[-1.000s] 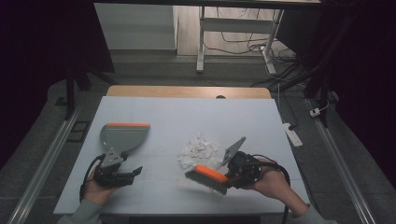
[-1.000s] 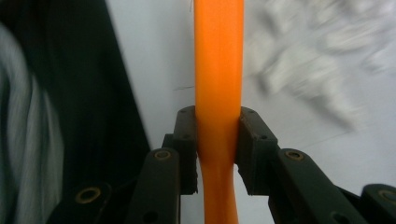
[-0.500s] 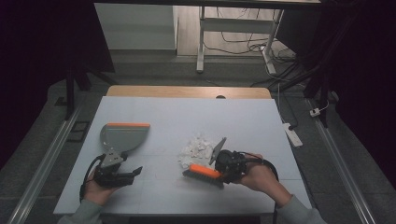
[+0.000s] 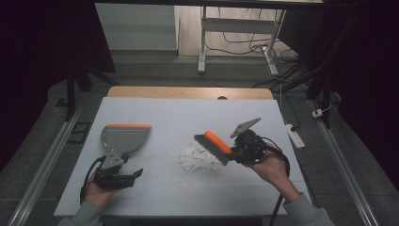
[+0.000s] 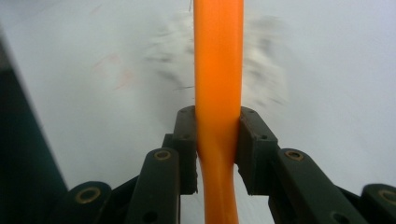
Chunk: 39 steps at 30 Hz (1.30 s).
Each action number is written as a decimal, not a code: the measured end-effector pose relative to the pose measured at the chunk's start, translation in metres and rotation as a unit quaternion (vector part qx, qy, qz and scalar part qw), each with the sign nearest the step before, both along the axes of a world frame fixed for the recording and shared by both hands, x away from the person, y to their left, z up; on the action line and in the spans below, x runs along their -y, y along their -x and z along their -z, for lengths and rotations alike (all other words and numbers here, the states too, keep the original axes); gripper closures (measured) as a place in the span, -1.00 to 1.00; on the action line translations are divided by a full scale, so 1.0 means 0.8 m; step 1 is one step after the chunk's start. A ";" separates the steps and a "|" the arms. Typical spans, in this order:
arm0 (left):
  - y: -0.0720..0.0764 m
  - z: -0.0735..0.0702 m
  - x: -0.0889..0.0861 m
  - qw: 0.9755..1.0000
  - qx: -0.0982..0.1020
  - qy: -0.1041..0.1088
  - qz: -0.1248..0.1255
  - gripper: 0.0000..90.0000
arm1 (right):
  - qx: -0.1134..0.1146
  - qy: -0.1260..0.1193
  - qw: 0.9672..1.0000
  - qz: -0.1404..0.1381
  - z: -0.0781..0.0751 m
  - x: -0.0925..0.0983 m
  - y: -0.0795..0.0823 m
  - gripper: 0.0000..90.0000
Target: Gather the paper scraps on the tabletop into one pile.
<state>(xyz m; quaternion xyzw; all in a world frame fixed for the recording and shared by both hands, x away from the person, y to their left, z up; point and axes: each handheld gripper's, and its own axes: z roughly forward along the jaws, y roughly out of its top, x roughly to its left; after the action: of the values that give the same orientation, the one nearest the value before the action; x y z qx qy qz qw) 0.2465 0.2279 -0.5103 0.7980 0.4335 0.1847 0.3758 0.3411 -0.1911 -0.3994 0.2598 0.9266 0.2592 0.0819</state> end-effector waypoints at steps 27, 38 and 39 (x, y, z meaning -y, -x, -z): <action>-0.007 0.000 0.015 1.000 0.000 -0.004 0.016 -0.43 | -0.050 -0.036 0.986 0.154 0.047 -0.003 -0.051 0.57; -0.008 0.000 0.019 1.000 -0.002 -0.011 0.015 -0.43 | -0.008 -0.082 0.983 0.163 0.016 0.047 -0.032 0.57; -0.009 0.000 0.019 1.000 -0.002 -0.010 0.014 -0.43 | -0.007 -0.079 0.984 0.159 0.018 0.050 -0.030 0.57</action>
<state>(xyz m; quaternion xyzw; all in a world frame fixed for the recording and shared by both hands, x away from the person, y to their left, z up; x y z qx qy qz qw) 0.2535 0.2130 -0.5104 0.8082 0.4207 0.1825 0.3695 0.3655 -0.2309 -0.4136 0.4112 0.8506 0.3136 0.0947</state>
